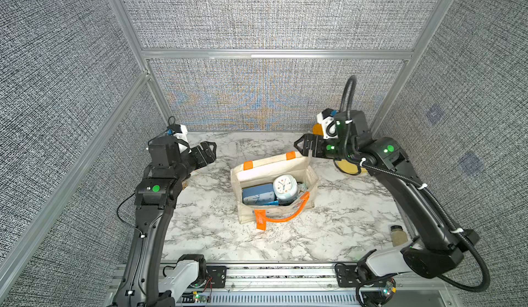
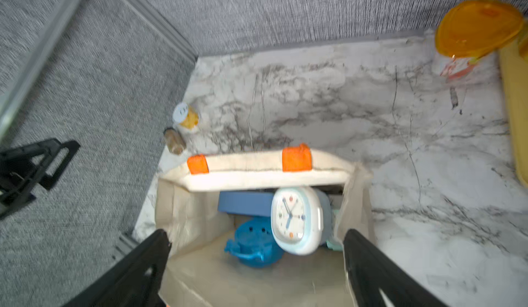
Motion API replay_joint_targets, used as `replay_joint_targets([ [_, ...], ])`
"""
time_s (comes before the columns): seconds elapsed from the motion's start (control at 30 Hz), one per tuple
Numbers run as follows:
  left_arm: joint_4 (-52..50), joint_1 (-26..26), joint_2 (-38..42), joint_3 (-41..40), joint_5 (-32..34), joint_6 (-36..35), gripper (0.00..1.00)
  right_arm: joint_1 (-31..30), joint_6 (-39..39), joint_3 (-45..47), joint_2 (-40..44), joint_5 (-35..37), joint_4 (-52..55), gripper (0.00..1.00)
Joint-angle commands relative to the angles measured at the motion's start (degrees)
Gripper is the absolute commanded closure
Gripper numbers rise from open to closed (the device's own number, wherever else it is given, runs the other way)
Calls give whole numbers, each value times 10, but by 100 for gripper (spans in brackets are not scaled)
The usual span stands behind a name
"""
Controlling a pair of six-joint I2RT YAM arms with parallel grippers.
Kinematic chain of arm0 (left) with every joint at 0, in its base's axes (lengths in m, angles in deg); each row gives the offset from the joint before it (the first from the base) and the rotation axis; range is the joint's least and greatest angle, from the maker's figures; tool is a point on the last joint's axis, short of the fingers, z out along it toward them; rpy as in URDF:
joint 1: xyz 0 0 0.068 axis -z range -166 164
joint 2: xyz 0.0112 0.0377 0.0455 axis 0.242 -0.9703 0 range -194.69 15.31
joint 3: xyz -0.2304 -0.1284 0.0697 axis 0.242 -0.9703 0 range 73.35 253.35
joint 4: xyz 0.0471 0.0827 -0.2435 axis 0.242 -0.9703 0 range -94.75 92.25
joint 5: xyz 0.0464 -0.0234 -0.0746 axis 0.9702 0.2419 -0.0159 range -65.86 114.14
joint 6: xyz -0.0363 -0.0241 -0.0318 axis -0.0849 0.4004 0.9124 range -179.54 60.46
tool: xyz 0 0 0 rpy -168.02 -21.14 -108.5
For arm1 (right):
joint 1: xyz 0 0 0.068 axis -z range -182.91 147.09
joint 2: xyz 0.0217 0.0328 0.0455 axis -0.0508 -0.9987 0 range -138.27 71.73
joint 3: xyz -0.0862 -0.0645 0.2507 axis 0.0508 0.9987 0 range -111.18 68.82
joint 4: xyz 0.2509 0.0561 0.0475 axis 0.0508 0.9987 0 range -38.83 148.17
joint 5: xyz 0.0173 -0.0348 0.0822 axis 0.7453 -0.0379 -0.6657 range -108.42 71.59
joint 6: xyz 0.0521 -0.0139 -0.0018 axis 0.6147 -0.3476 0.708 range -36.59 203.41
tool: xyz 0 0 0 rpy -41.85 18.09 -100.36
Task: Take the alarm clock out of the canvas bag
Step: Adjust the canvas bag at the center of the board.
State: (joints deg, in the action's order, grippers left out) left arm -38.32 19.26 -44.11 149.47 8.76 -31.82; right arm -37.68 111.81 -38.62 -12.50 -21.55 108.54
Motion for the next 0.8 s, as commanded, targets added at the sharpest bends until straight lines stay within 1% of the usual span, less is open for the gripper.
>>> replay_joint_targets([
  [0.0, -123, 36, -2, 20, -56, 30, 12, -32, -26, -31, -20, 29, 148, 2],
  [0.1, -170, 81, -9, 23, -58, 55, 12, -62, -33, -51, -45, 34, 181, 2],
  [0.23, -190, 148, -27, 18, -41, 80, 12, -98, -37, -79, -86, 52, 200, 2],
  [0.37, -203, 207, -62, 13, -14, 87, 13, -107, -35, -100, -123, 48, 206, 2],
  [0.43, -216, 224, -78, 8, 0, 89, 16, -109, -34, -106, -138, 47, 214, 2],
  [0.53, -221, 243, -90, -6, 18, 90, 22, -114, -36, -95, -155, 48, 211, 2],
  [0.63, -211, 251, -90, -20, 26, 92, 30, -114, -38, -86, -177, 49, 213, 2],
  [0.77, -201, 262, -78, -37, 43, 98, 48, -114, -38, -80, -204, 59, 221, 1],
])
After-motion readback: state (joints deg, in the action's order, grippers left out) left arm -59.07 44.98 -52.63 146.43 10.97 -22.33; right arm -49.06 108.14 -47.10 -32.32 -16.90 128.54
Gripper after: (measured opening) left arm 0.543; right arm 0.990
